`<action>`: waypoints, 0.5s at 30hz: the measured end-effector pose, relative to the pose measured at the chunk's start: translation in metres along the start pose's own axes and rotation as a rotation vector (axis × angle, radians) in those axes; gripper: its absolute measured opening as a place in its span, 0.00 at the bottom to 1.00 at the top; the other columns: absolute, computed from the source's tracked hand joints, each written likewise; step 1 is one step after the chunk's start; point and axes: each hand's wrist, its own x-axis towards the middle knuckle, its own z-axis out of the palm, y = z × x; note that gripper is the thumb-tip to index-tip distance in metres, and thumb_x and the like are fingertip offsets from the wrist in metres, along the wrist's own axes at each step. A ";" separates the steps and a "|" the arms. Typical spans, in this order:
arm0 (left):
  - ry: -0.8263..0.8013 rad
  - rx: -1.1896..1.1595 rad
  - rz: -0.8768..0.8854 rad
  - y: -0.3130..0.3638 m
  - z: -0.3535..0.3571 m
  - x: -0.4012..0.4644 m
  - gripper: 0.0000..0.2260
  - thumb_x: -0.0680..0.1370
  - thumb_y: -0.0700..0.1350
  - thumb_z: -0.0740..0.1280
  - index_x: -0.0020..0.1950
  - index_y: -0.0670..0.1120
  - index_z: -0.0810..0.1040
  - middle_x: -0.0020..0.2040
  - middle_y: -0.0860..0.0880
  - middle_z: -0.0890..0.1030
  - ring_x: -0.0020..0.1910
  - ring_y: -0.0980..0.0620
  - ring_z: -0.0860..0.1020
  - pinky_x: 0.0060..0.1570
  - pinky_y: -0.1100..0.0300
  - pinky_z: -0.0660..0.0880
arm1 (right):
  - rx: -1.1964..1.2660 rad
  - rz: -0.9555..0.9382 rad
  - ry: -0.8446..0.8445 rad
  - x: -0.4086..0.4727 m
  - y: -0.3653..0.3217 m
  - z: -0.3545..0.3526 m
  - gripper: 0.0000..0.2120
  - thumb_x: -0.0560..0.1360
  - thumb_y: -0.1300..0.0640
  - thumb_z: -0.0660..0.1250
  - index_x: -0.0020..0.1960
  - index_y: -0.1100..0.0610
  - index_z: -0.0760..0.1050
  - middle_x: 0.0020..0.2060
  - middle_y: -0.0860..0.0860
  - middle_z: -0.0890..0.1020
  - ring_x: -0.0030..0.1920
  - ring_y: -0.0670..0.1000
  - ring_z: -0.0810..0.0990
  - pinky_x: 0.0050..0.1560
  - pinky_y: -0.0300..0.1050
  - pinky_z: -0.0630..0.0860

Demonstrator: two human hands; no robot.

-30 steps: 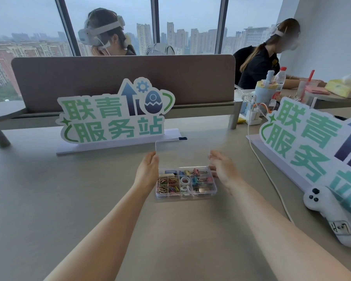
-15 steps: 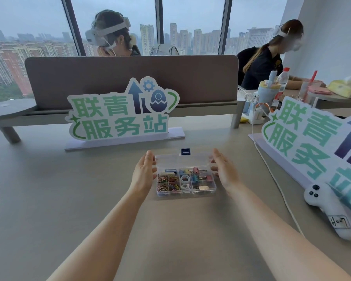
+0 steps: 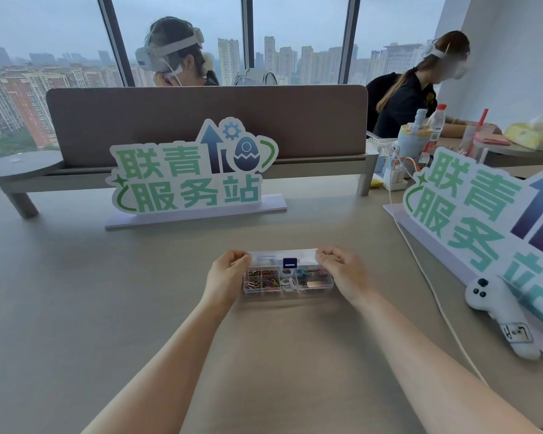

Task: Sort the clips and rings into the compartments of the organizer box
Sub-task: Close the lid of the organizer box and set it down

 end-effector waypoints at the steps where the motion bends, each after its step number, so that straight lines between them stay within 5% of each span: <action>1: 0.001 -0.002 0.002 0.001 0.000 -0.003 0.12 0.69 0.52 0.65 0.47 0.48 0.80 0.43 0.49 0.83 0.44 0.48 0.80 0.52 0.46 0.78 | -0.006 -0.006 0.000 0.000 0.002 0.000 0.06 0.72 0.48 0.69 0.44 0.50 0.81 0.47 0.49 0.82 0.47 0.49 0.81 0.46 0.43 0.74; 9: -0.006 0.151 0.037 -0.009 -0.001 -0.011 0.10 0.74 0.38 0.62 0.47 0.50 0.80 0.34 0.52 0.76 0.35 0.51 0.73 0.39 0.58 0.70 | -0.167 -0.064 -0.043 -0.007 0.007 -0.001 0.04 0.74 0.53 0.71 0.48 0.50 0.79 0.50 0.49 0.79 0.50 0.50 0.78 0.47 0.43 0.73; 15: 0.008 0.281 0.091 -0.014 -0.001 -0.014 0.10 0.76 0.41 0.65 0.54 0.51 0.80 0.48 0.52 0.81 0.46 0.56 0.78 0.46 0.60 0.74 | -0.258 -0.077 -0.047 -0.007 0.013 -0.001 0.11 0.72 0.54 0.71 0.54 0.48 0.78 0.56 0.48 0.78 0.53 0.49 0.77 0.52 0.43 0.72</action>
